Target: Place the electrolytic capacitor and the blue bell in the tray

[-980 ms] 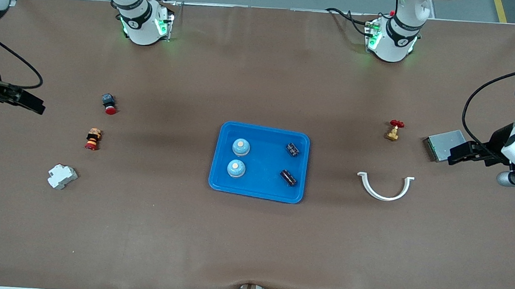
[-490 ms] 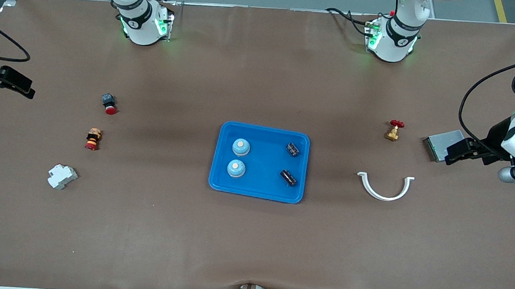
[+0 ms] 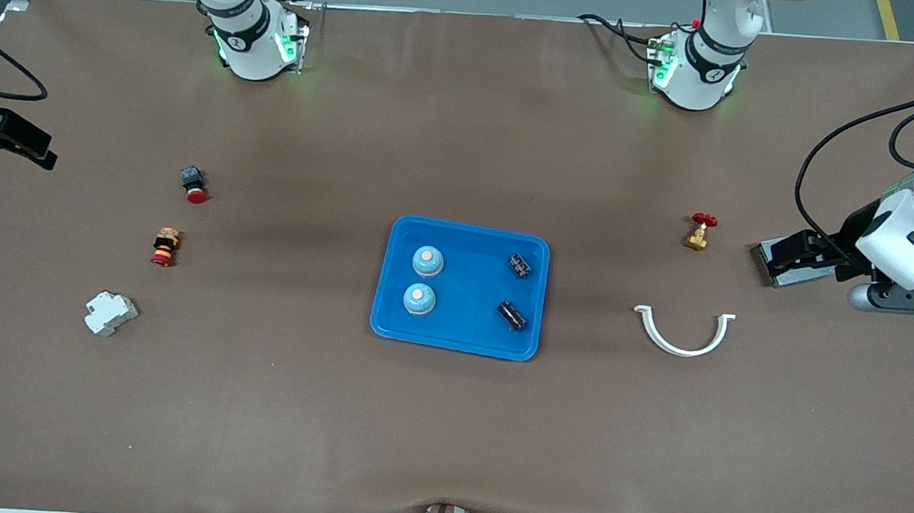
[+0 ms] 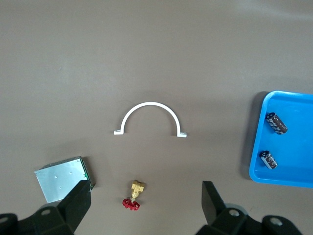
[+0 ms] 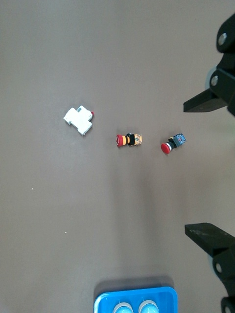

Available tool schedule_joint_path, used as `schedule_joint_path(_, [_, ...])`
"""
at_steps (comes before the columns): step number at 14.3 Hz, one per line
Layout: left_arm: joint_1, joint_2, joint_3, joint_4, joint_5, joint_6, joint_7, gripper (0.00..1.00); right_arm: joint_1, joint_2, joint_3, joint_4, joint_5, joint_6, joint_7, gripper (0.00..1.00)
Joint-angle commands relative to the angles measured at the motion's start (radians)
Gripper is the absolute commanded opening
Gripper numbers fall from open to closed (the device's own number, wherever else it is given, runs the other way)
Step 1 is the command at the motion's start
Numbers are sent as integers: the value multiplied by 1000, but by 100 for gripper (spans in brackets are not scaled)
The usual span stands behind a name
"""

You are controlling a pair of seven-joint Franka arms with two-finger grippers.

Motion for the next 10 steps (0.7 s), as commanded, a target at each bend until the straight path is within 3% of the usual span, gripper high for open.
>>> schedule_joint_path(1, [12,-30,-1,-13,0,-17,16,100,-22,-28,13,-25,20,11,-16,100])
schedule_joint_path(6, [18,-146,-3,-203,1,111,6,100,-20,-26,15,-25,44,22,-15,100])
schedule_joint_path(10, [16,-150,-3,-208,-2,108,-36,100,-20,-29,17,-25,94,13,-15,100])
